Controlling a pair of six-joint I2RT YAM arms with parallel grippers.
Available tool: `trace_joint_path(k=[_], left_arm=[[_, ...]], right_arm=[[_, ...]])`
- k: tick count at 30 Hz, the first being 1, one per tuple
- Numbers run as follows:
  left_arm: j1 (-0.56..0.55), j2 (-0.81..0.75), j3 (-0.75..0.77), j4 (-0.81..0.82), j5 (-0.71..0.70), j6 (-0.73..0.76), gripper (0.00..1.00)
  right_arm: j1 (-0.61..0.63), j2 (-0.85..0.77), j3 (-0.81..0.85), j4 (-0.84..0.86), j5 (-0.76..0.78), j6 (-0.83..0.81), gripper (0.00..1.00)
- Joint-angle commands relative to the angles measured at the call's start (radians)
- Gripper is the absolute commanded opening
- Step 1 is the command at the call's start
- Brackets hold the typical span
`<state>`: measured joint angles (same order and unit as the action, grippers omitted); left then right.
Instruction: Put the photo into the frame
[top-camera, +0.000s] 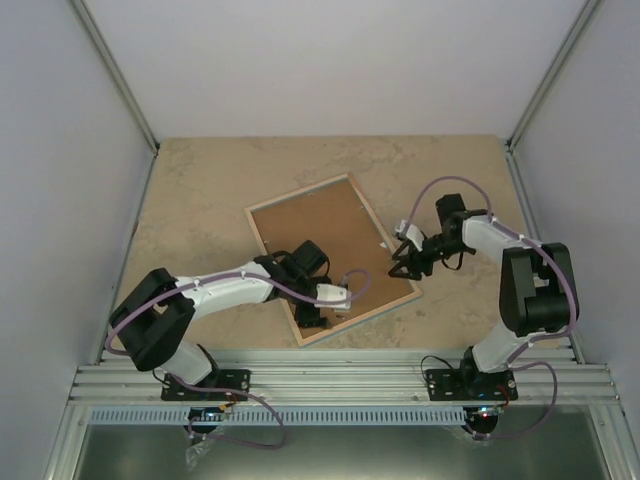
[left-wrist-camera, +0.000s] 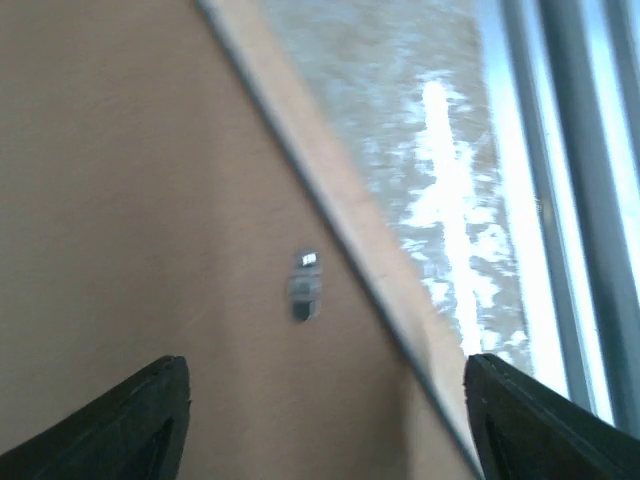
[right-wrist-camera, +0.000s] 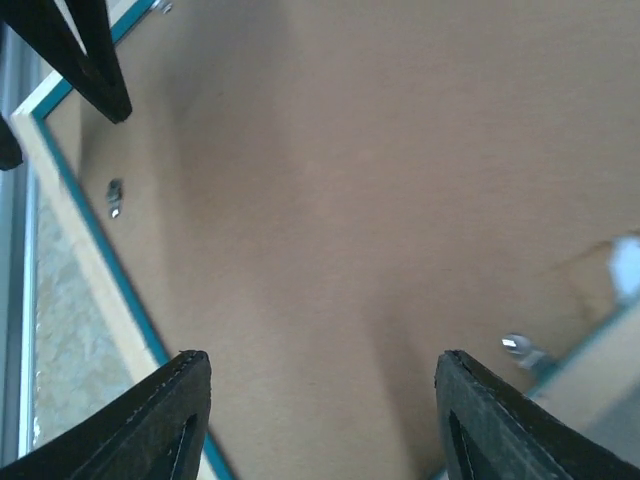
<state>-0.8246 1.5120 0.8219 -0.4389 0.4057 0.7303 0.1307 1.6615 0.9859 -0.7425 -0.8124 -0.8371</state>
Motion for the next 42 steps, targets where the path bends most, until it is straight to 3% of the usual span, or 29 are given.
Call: trace_joint_path(k=[1,7,10,14,23,28,33,42], left_arm=[[-0.071,-0.005,-0.035,0.025,0.008,0.045,0.81],[-0.100,-0.039,-0.085,0.046,-0.045,0.044,0.84],[-0.084,-0.045,-0.082,0.091,-0.145,-0.051,0.82],[0.044,-0.060,-0.052,0.119,-0.136,-0.189,0.82],[0.404,0.027,0.097,0.126,-0.080,-0.362,0.81],[0.514,0.199,0.300,0.125,-0.096,-0.372,0.78],[0.595,0.458,0.607,0.015,-0.058,-0.243,0.77],[0.631,0.805,1.089,-0.149,-0.028,-0.094,0.78]], right_arm=[[0.040,-0.028,-0.053,-0.074,-0.007,-0.243,0.65],[0.124,-0.112,-0.172,-0.021,0.065,-0.413,0.72],[0.181,-0.123,-0.211,0.045,0.107,-0.428,0.72],[0.228,-0.127,-0.252,0.136,0.144,-0.425,0.68],[0.319,-0.107,-0.305,0.300,0.222,-0.313,0.43],[0.360,-0.095,-0.305,0.296,0.206,-0.287,0.36],[0.362,-0.098,-0.320,0.259,0.227,-0.314,0.23],[0.360,-0.126,-0.331,0.212,0.208,-0.336,0.13]])
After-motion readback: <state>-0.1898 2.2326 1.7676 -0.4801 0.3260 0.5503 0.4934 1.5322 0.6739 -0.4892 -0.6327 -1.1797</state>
